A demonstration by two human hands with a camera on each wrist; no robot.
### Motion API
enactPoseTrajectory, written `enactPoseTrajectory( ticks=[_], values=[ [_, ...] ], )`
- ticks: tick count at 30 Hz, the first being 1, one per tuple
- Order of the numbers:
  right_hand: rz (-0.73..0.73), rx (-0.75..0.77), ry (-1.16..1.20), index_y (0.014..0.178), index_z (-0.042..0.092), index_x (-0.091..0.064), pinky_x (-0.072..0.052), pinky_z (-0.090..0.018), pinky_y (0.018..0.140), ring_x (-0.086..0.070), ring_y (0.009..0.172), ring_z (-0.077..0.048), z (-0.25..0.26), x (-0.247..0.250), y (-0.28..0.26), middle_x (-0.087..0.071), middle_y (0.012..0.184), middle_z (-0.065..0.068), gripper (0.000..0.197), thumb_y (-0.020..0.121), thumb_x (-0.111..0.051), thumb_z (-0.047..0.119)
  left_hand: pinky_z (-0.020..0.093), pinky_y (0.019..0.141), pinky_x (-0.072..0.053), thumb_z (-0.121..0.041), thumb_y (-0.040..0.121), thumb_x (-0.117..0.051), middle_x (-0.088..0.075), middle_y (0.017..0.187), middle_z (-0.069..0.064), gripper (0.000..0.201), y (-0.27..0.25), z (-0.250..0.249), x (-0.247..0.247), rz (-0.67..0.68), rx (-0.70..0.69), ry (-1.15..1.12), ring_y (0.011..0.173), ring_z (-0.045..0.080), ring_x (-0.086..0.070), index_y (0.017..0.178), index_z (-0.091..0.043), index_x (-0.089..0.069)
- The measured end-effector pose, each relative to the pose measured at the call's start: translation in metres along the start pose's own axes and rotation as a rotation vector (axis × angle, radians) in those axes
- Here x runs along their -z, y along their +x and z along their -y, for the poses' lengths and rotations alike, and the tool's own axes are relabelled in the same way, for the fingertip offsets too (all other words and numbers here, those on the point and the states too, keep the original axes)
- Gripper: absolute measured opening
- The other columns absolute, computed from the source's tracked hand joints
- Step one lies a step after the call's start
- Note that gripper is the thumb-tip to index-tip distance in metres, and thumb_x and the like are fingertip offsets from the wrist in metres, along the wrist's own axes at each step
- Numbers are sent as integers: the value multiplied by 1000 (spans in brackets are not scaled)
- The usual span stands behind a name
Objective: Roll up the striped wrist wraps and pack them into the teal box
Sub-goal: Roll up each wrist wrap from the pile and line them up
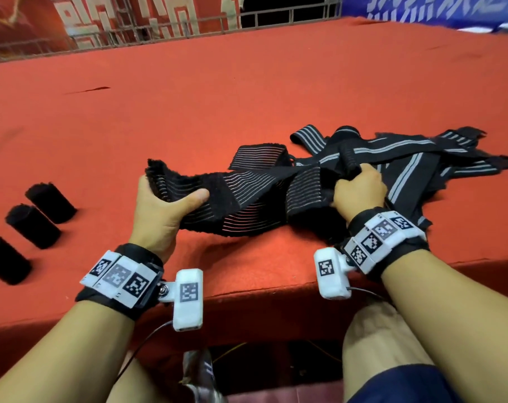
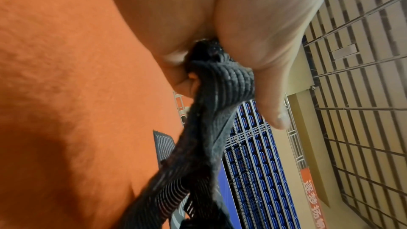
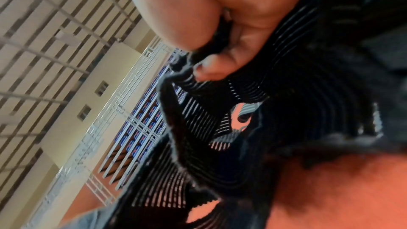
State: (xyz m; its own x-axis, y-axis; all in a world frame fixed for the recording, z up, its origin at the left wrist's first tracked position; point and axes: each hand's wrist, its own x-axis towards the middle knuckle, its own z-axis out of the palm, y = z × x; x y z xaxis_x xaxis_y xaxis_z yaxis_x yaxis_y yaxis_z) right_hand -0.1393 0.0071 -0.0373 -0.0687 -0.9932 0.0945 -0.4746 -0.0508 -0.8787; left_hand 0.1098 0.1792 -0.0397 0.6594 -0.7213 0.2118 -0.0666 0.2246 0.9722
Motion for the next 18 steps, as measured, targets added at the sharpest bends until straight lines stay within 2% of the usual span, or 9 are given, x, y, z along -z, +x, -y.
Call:
enactPoseTrajectory(
  ticks=[3,4,6,9,11,13,15,17,18],
  values=[
    [-26,-43,96,102,7,-62,-47,-38,82,-58,101,-38,5,-7,4,-65,106,-17,19,87,-52,3,40,74,-56,-11,65,-87,-71,95,10,46,-2,-7,1,-67,-20,24,85,25,-67,103,-12,-61],
    [-45,-55,125,101,7,-62,-48,-37,82,-59,100,-38,7,-7,5,-66,106,-17,19,86,-52,3,39,74,-55,-6,73,-82,-71,91,5,32,-1,-10,1,-102,-17,20,81,22,-67,98,-14,-63],
    [-78,-74,202,102,7,-65,-47,-36,76,-60,94,-36,14,-5,9,-66,103,-15,22,86,-51,2,39,74,-55,2,87,-69,-69,90,8,16,-1,-17,2,-135,-10,2,81,24,-66,99,-9,-66],
    [-105,-119,306,105,11,-67,-40,-30,69,-57,83,-31,24,-2,11,-65,98,-11,28,86,-50,0,42,70,-57,-1,95,-61,-67,95,14,15,-2,-27,2,-146,10,15,85,30,-64,110,-3,-64],
    [-134,-143,367,105,12,-67,-41,-31,69,-58,82,-32,31,0,13,-66,99,-13,28,86,-51,1,46,70,-58,-3,97,-59,-67,94,14,13,-3,-33,1,-142,18,15,83,30,-64,109,-5,-64],
    [-157,-167,435,110,11,-67,-48,-36,70,-61,83,-34,38,5,15,-66,97,-12,31,86,-51,1,50,72,-58,-2,97,-57,-67,93,14,11,-3,-40,2,-162,14,5,83,31,-64,104,-7,-63],
    [-203,-205,542,113,12,-68,-57,-41,76,-66,85,-35,48,11,19,-68,97,-10,34,84,-52,2,43,59,-59,-1,98,-55,-67,90,12,12,-3,-48,6,-201,4,-15,75,29,-64,103,-9,-63],
    [-257,-241,618,120,12,-66,-58,-41,84,-66,88,-32,55,20,26,-69,105,-8,39,85,-51,5,35,45,-57,0,98,-53,-66,87,11,14,-1,-52,14,-252,-17,-39,67,26,-63,106,-9,-61],
    [-253,-271,634,126,11,-62,-56,-40,87,-64,91,-29,61,26,28,-66,111,-6,40,89,-50,6,32,43,-55,0,97,-53,-66,88,12,15,0,-54,17,-283,-26,-55,66,25,-62,107,-9,-61]
  ],
)
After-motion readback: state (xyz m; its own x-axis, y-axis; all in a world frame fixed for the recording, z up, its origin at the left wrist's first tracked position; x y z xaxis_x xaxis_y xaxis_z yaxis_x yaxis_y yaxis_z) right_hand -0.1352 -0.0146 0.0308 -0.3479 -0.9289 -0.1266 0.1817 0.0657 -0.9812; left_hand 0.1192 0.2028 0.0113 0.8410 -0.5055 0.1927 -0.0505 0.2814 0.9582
